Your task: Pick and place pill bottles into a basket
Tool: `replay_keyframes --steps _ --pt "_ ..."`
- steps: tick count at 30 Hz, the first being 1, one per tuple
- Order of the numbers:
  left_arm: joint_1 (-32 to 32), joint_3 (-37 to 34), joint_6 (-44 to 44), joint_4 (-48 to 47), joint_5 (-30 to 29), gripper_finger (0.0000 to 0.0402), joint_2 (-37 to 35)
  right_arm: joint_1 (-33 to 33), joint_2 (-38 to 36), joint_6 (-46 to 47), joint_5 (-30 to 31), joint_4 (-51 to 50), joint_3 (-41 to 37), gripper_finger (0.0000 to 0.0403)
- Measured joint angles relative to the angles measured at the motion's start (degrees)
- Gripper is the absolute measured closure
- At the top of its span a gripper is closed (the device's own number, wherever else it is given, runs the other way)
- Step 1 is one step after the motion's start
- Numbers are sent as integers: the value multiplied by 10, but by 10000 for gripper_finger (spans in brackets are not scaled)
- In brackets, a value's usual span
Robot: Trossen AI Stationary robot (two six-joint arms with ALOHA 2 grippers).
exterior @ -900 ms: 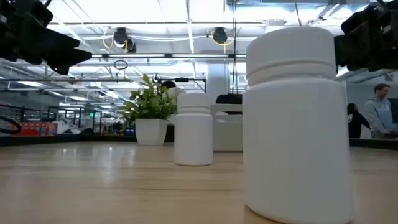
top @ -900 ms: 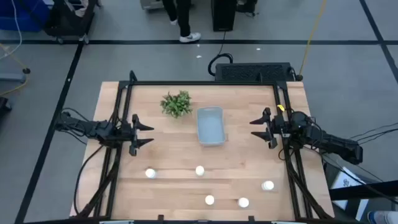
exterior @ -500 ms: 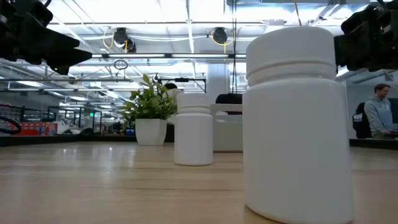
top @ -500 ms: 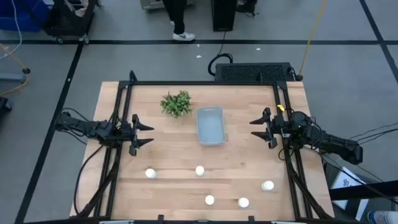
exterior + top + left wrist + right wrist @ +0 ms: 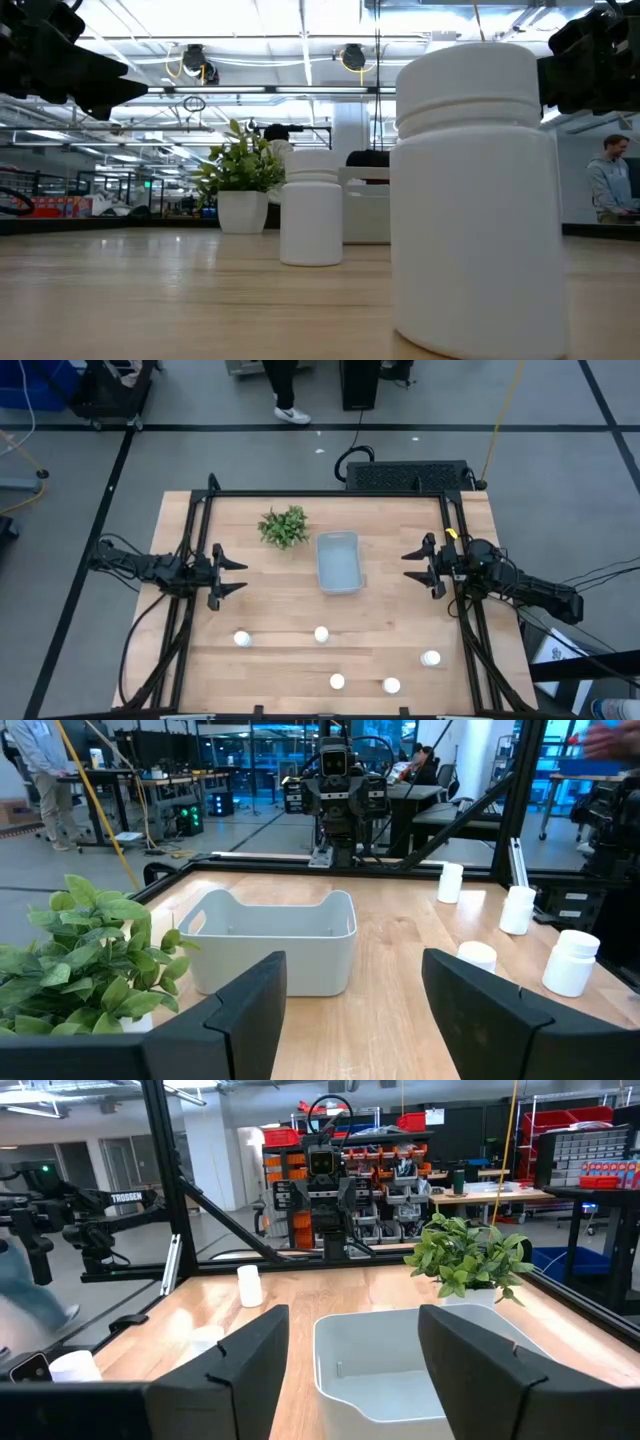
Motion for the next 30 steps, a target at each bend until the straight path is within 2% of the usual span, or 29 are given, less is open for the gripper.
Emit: replay_keyframes --steps 17,18,24,28,30 --pt "0 0 0 0 0 160 0 0 0 0 0 0 0 183" --pt "0 0 0 0 0 160 0 0 0 -11 9 0 0 183" --pt "1 0 -13 0 -8 160 0 0 0 -50 176 1 0 183" --pt "10 0 -8 19 -74 160 4 0 0 -38 226 1 0 183" --pt "12 0 -48 74 -73 160 12 0 0 40 220 11 0 183"
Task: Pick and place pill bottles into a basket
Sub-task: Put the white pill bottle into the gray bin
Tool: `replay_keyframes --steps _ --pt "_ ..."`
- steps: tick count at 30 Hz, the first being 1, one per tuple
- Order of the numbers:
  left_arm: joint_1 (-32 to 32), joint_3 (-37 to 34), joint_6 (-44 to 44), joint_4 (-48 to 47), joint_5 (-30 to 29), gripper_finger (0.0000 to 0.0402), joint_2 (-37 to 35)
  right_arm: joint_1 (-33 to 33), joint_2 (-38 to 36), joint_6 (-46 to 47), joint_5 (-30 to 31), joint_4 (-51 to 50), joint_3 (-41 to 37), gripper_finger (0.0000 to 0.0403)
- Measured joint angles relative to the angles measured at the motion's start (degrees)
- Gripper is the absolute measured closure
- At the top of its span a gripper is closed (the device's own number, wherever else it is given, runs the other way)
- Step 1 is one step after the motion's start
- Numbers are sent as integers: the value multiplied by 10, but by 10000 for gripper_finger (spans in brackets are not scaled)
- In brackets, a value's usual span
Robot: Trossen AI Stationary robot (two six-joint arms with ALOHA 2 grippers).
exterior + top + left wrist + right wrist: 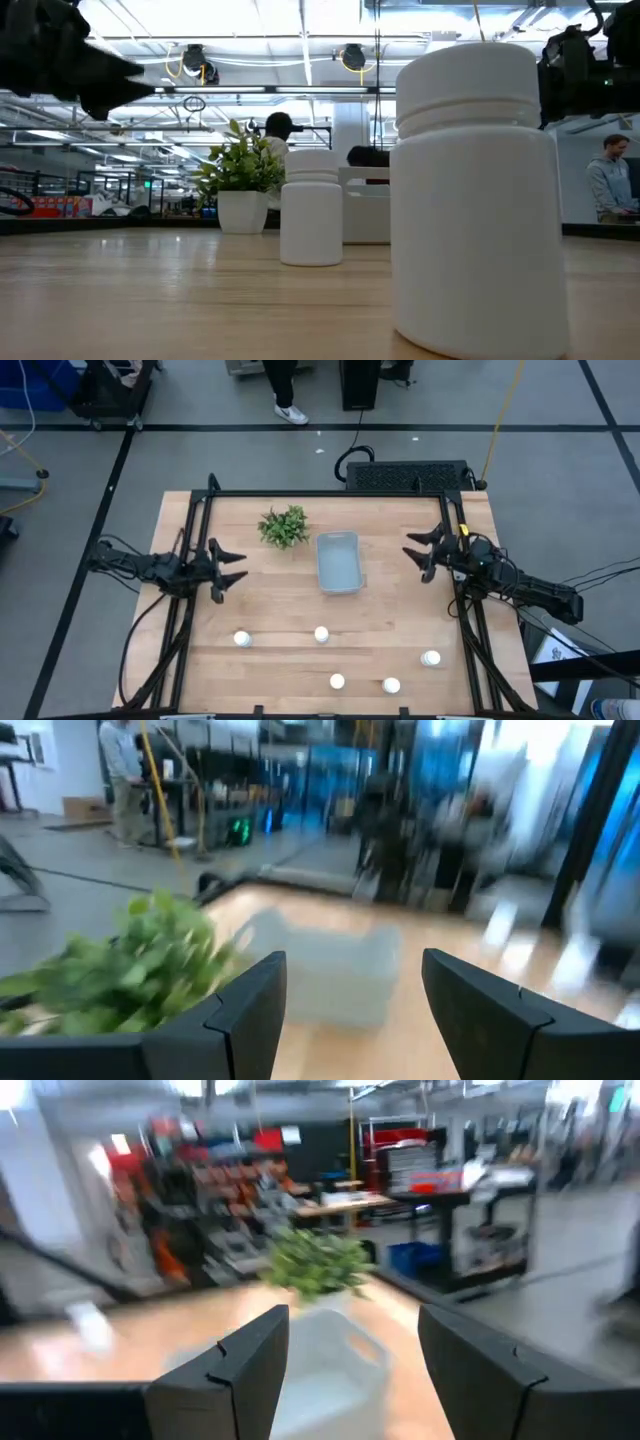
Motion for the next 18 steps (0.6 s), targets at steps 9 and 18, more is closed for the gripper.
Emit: replay_keyframes --steps 9,18 --pt "4 1 -237 429 -47 160 52 0 0 501 -24 168 0 183" --pt "3 6 -139 630 -83 160 53 0 0 564 63 348 1 183"
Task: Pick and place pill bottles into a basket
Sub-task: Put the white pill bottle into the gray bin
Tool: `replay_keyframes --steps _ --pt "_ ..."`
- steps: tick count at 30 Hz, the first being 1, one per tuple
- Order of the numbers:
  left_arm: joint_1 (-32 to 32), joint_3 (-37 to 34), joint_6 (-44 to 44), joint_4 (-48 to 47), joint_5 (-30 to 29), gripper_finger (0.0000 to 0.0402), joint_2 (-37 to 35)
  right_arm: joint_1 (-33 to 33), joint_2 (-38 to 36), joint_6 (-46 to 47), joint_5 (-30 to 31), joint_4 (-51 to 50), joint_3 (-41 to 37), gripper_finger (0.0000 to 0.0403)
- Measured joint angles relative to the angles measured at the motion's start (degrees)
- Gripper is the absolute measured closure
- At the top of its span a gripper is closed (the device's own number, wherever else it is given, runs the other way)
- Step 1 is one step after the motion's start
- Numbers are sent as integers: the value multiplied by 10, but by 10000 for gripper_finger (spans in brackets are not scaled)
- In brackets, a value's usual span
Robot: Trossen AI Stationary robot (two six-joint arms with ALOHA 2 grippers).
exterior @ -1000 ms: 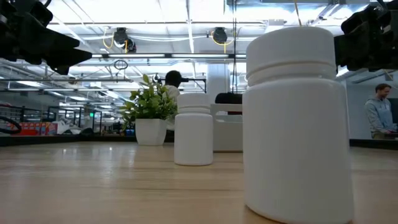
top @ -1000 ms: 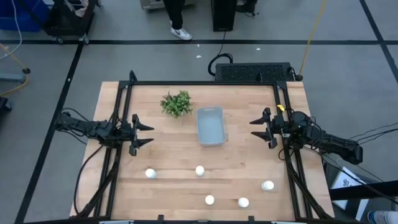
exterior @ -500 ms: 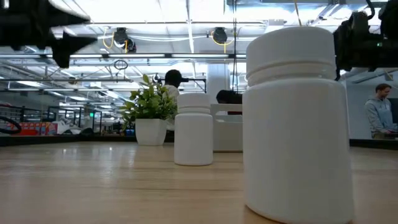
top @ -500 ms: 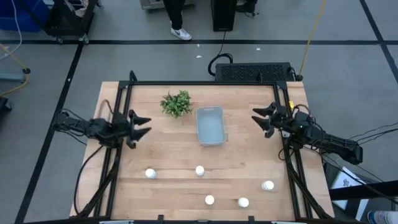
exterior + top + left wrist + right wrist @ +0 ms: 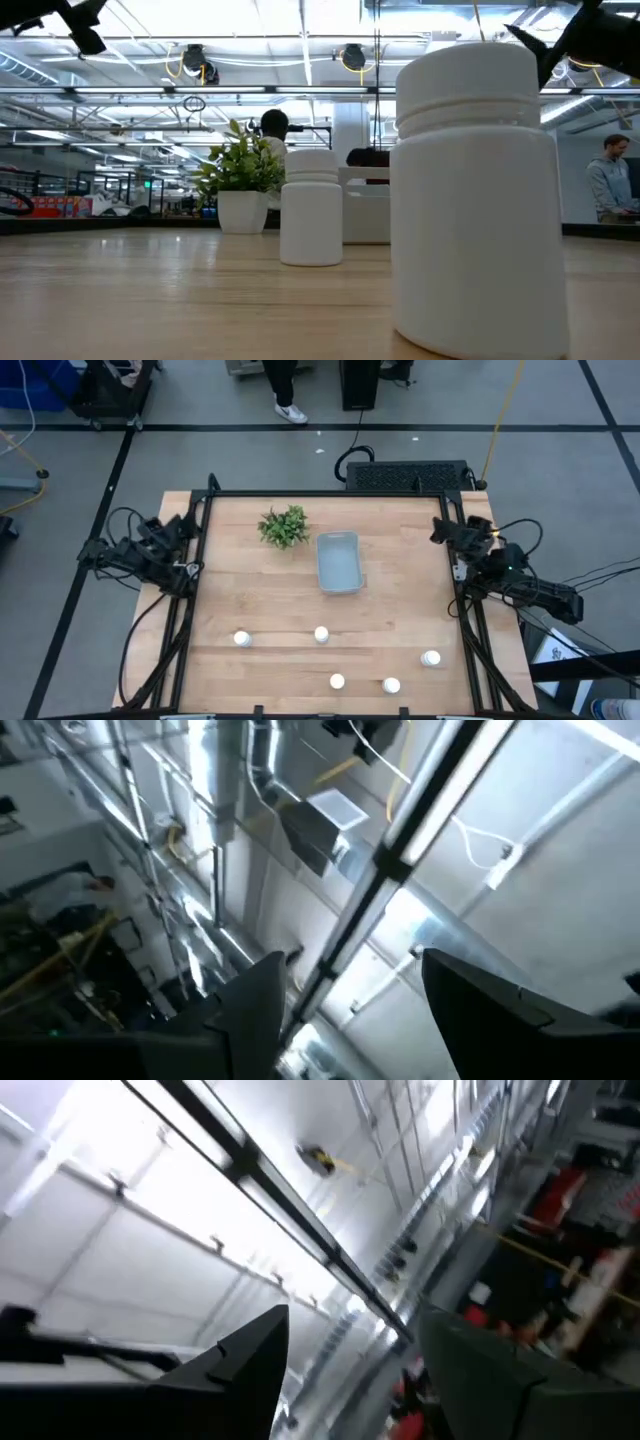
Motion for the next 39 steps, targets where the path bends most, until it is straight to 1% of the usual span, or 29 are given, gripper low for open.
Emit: replay_keyframes --steps 3,4,6,7,9,11,13,15,17,21,23,25,27,29,32,35,37,39 --pt "0 7 -1 -1 -42 160 1 0 1 5 24 1 7 183" --pt "0 10 0 -3 -63 160 1 0 3 8 49 -3 10 183" --pt "0 13 -2 -12 -107 160 1 0 11 -2 129 -11 12 183" --pt "0 13 -15 -17 -121 160 1 0 14 -4 157 -4 14 183" --pt "-1 13 -47 -23 -140 160 1 0 20 -5 181 10 21 183" --pt "-1 13 -78 -35 -168 160 1 0 26 -21 191 -4 25 183" --pt "-2 13 -104 -62 -189 160 1 1 34 -7 196 -19 26 184" --pt "-3 13 -116 -90 -197 160 1 4 47 17 179 -27 26 187" --pt "-2 13 -154 -118 -205 160 1 8 64 25 153 -17 27 194" --pt "-2 13 -232 -146 -201 160 1 22 104 29 83 76 27 220" --pt "-2 13 -248 -149 -177 162 1 35 129 12 76 132 31 240" --pt "-2 14 -252 -147 -138 170 2 49 153 -13 76 148 52 263" --pt "-2 20 -257 -150 -113 188 7 63 179 -48 69 136 82 287" --pt "-2 28 -256 -150 -109 213 19 76 210 -75 51 107 118 312" --pt "-2 46 -244 -150 -111 254 46 91 260 -110 -2 63 172 346" --pt "-2 68 -222 -153 -103 291 81 107 308 -112 -53 15 220 378" --pt "-2 86 -210 -153 -96 313 108 120 337 -114 -61 -8 247 395" --pt "-2 105 -207 -155 -87 332 137 136 364 -129 -60 -10 275 399"
